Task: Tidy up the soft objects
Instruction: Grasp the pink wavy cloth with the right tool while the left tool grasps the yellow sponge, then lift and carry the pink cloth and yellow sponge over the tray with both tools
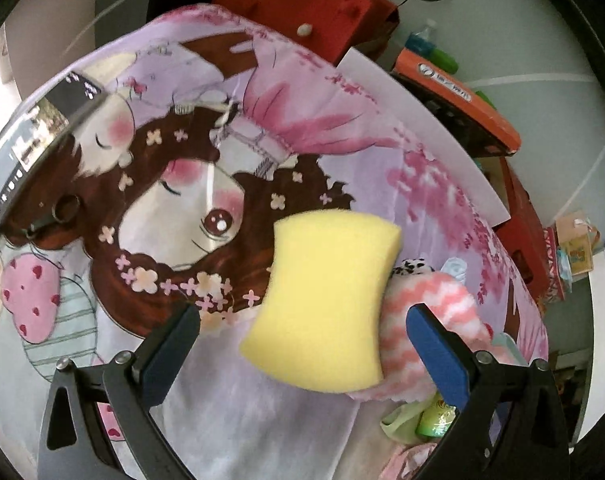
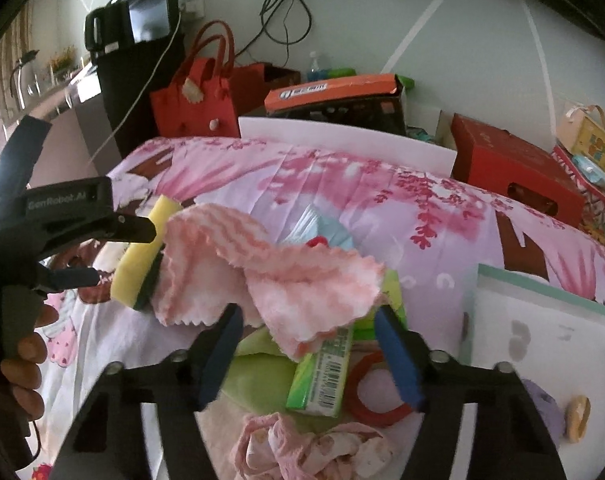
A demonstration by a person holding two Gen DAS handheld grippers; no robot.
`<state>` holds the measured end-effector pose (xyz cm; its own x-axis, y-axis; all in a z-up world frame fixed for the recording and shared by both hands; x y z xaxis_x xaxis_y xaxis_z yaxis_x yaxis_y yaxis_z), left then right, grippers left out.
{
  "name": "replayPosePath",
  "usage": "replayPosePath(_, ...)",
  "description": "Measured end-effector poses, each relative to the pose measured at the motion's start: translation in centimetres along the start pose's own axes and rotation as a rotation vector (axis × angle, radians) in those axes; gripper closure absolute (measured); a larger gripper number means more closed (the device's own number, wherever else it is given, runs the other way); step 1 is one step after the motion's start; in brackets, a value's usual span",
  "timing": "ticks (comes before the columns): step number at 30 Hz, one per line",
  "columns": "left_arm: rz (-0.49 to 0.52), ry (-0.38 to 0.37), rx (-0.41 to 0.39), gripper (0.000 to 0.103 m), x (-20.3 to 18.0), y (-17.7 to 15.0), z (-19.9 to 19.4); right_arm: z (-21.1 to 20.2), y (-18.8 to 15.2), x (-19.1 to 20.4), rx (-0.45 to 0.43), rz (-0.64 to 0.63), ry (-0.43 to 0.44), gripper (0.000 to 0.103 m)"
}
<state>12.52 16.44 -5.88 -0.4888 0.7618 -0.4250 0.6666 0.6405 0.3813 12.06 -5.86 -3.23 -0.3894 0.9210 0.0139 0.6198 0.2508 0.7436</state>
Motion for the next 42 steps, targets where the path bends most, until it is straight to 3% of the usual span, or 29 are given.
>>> replayPosePath(3, -0.013, -0.006, 0.022, 0.004, 0.1, -0.1, 0.7, 0.5, -0.1, 0.1, 0.015, -0.006, -0.007, 0.053)
replayPosePath(8, -0.031, -0.013, 0.04, 0.022, 0.1, -0.1, 1.2, 0.5, -0.2, 0.1, 0.021, -0.009, -0.014, 0.074)
replayPosePath(10, -0.037, -0.019, 0.049, 0.029, 0.1, -0.2, 1.3, 0.5, -0.2, -0.1, 0.021, -0.001, -0.016, 0.08)
replayPosePath(16, -0.029, -0.036, 0.042, 0.035, -0.3, -0.3, 1.3, 0.3, -0.1, -0.8, 0.019, 0.031, -0.011, 0.094)
replayPosePath(29, -0.01, -0.042, -0.027, 0.037, -0.8, 0.2, -0.5, -2.5, 1.1, -1.6, -0.095, 0.08, 0.023, 0.097)
replayPosePath(35, 0.007, -0.065, -0.081, 0.037, -1.4, 0.3, -2.5, -6.6, 2.6, -2.2, -0.27, 0.097, 0.047, 0.097)
replayPosePath(42, 0.039, -0.079, -0.15, 0.037, -2.4, 0.5, -4.8, -10.5, 3.7, -3.1, -0.417, 0.122, 0.042, 0.097)
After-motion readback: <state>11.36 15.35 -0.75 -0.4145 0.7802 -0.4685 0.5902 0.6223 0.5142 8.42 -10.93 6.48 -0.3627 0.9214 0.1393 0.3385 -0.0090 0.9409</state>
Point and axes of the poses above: each gripper's, at about its wrist camera, not at the fingertips, and z roughly the way its jaws point, x to its left, y to its top, the point moved 1 cm from there along z, roughly the way its jaws point, and after that the axes turned 4 degrees about -x, right-handed, at the moved point
